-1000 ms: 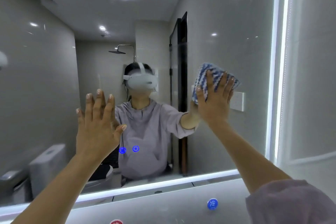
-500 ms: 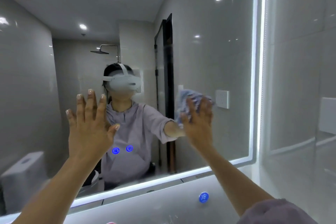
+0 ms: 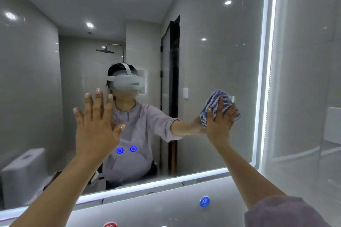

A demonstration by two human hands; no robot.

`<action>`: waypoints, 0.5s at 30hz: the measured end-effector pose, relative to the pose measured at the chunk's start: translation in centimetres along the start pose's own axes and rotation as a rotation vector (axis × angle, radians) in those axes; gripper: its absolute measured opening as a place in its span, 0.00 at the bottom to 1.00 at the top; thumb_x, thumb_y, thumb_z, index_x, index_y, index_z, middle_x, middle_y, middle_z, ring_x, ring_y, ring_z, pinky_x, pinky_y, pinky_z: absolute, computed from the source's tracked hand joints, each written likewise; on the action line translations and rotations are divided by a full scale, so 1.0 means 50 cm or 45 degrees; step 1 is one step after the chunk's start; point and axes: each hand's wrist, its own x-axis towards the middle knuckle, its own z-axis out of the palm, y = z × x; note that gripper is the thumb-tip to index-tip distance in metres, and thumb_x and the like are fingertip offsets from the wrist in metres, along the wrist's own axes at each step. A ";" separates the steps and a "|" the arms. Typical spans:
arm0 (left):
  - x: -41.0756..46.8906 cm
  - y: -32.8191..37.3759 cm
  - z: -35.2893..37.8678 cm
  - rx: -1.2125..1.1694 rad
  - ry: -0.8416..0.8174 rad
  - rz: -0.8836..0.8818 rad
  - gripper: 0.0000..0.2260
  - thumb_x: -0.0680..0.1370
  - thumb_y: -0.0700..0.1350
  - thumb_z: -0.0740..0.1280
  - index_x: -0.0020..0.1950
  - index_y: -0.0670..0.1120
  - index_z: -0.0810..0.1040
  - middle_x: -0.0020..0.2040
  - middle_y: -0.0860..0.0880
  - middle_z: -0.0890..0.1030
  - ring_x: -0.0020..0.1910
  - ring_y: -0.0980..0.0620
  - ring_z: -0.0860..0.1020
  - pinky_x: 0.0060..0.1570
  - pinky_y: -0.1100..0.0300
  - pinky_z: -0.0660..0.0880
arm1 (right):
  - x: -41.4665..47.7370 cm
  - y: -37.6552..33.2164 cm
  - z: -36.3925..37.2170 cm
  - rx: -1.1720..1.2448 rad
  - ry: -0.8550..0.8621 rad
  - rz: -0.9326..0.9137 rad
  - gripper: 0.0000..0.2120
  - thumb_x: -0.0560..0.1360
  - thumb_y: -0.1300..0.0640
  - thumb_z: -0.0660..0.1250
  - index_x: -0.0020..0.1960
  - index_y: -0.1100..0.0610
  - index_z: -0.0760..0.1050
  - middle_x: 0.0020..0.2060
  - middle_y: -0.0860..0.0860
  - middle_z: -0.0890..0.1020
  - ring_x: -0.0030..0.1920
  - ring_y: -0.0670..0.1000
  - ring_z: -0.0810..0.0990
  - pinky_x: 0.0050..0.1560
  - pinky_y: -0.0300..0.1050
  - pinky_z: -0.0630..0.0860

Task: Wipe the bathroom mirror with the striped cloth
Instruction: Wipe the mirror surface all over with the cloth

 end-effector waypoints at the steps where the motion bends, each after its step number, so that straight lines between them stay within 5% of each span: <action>1: 0.001 0.001 -0.001 0.010 -0.013 -0.010 0.42 0.72 0.53 0.69 0.77 0.43 0.47 0.78 0.42 0.43 0.76 0.38 0.42 0.70 0.33 0.47 | -0.003 0.005 -0.002 0.013 -0.009 -0.021 0.31 0.80 0.41 0.52 0.74 0.43 0.36 0.77 0.58 0.41 0.76 0.60 0.39 0.75 0.57 0.40; 6: 0.005 0.012 -0.006 0.036 -0.032 -0.058 0.41 0.69 0.50 0.74 0.75 0.41 0.57 0.77 0.37 0.52 0.75 0.34 0.50 0.66 0.29 0.54 | -0.021 0.038 -0.006 -0.074 -0.089 -0.248 0.32 0.76 0.34 0.40 0.74 0.44 0.33 0.76 0.60 0.38 0.75 0.60 0.34 0.73 0.54 0.34; 9: 0.009 0.016 -0.003 0.068 -0.035 -0.125 0.39 0.71 0.57 0.67 0.76 0.43 0.54 0.78 0.40 0.50 0.76 0.37 0.48 0.68 0.31 0.54 | -0.048 0.072 -0.003 -0.196 -0.178 -0.396 0.37 0.74 0.32 0.32 0.77 0.51 0.40 0.75 0.64 0.40 0.75 0.65 0.36 0.75 0.60 0.39; 12: -0.002 0.066 -0.002 0.097 0.015 -0.172 0.41 0.70 0.58 0.67 0.76 0.42 0.54 0.77 0.39 0.53 0.75 0.35 0.52 0.65 0.29 0.56 | -0.096 0.115 0.010 -0.275 -0.154 -0.593 0.32 0.79 0.38 0.43 0.76 0.56 0.55 0.72 0.71 0.54 0.72 0.74 0.51 0.71 0.68 0.52; 15: -0.043 0.181 0.024 0.076 0.022 0.001 0.38 0.69 0.59 0.59 0.76 0.44 0.56 0.77 0.39 0.55 0.75 0.35 0.54 0.64 0.29 0.58 | -0.149 0.160 0.037 -0.275 -0.120 -0.767 0.27 0.79 0.42 0.54 0.74 0.52 0.60 0.72 0.68 0.58 0.71 0.74 0.55 0.69 0.70 0.55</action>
